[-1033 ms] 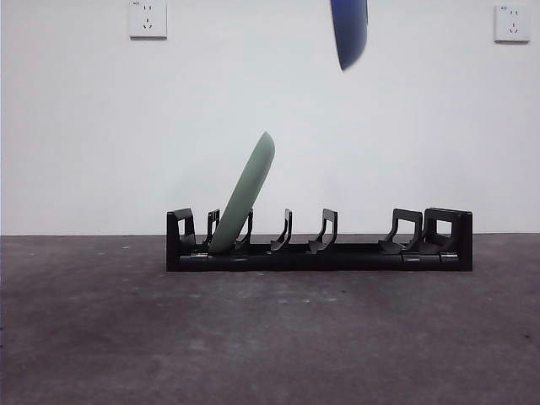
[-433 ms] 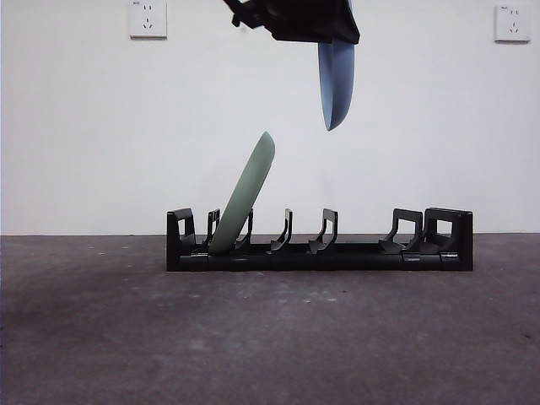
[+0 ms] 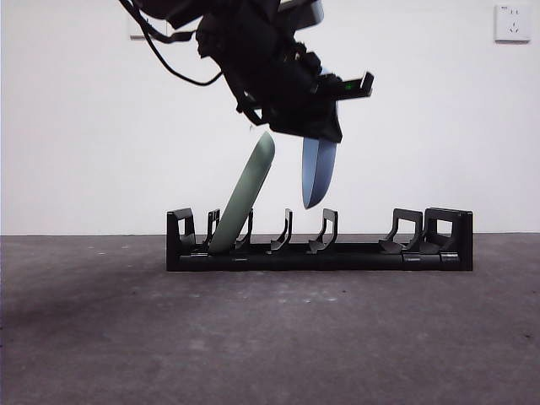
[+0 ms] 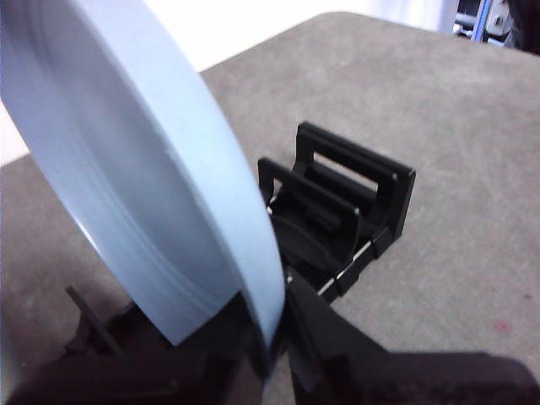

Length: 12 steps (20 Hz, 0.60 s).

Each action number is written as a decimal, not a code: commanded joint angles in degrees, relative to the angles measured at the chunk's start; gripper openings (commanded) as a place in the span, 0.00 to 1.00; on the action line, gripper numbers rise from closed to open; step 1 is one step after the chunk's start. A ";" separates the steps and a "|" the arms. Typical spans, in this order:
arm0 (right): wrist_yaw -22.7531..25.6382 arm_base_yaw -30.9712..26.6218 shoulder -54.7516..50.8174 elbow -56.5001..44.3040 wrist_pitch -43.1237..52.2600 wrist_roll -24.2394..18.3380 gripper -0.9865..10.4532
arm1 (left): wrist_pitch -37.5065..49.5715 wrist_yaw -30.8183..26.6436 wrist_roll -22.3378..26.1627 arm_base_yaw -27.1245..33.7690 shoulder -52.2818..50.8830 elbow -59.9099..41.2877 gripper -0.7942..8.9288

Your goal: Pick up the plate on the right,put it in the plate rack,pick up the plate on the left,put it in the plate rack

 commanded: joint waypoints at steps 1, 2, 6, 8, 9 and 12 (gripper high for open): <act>0.02 0.04 -0.02 -0.37 -0.33 -0.42 0.36 | 1.05 1.05 0.46 0.39 2.05 0.11 0.07; 0.02 0.04 -0.02 -0.39 -0.24 -0.44 0.36 | 1.14 1.49 0.48 0.50 2.54 0.11 0.07; 0.04 0.04 0.07 -0.48 -0.31 -0.74 0.36 | 1.20 1.44 0.55 0.50 4.26 0.11 0.07; 0.04 0.04 0.07 -0.48 -0.42 -0.87 0.36 | 0.74 1.01 0.57 0.61 4.98 0.11 0.07; 0.04 0.04 0.07 -0.48 -0.55 -0.90 0.36 | 0.48 0.72 0.68 0.68 5.38 0.11 0.07; 0.04 0.04 0.07 -0.48 -0.66 -0.92 0.36 | -0.26 -0.74 0.98 0.68 5.62 0.11 0.07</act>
